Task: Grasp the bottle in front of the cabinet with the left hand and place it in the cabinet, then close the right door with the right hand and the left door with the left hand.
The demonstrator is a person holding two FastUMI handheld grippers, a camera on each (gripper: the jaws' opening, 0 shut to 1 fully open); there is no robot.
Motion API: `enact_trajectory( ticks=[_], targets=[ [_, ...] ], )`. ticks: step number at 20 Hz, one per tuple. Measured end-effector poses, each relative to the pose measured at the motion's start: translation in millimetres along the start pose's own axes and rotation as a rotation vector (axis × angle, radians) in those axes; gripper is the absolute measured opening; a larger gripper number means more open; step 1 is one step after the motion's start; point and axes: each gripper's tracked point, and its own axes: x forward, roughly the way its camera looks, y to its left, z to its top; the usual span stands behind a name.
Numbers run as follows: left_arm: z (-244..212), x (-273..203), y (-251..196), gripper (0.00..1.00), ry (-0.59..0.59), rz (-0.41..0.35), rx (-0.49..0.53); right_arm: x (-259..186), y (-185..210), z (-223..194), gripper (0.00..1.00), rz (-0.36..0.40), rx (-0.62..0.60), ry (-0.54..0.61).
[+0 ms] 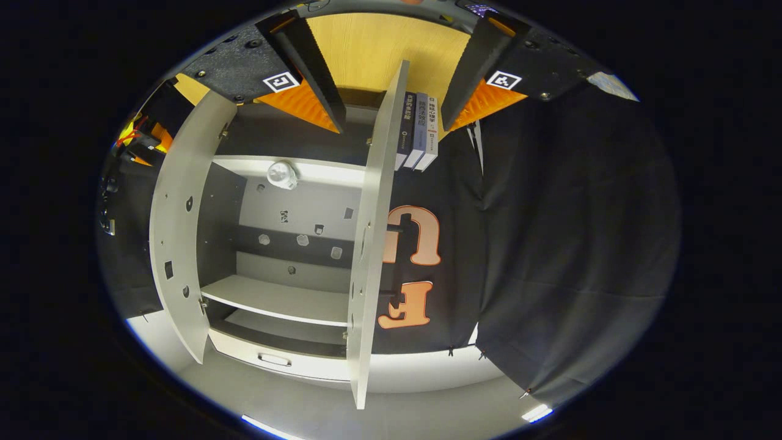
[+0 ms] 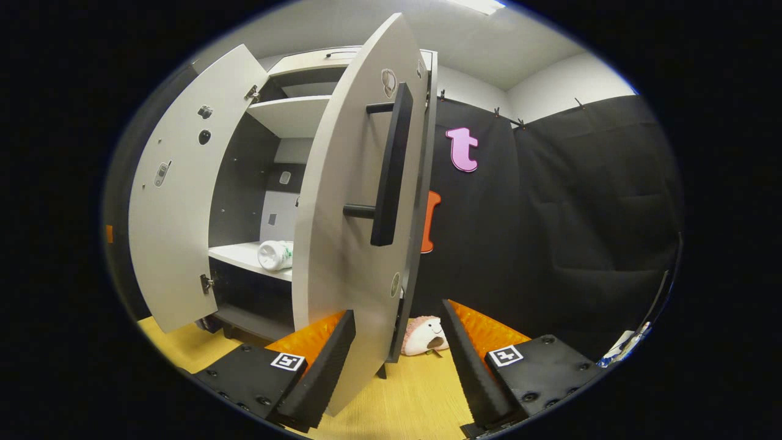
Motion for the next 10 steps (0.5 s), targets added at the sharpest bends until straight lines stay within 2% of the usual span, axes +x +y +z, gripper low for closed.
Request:
enact_trajectory(
  ticks=[10],
  targets=[
    [-4,-4,11,0.96,0.009,0.025,0.007,9,20,2,0.93,0.002,0.009,-0.010]
  ],
)
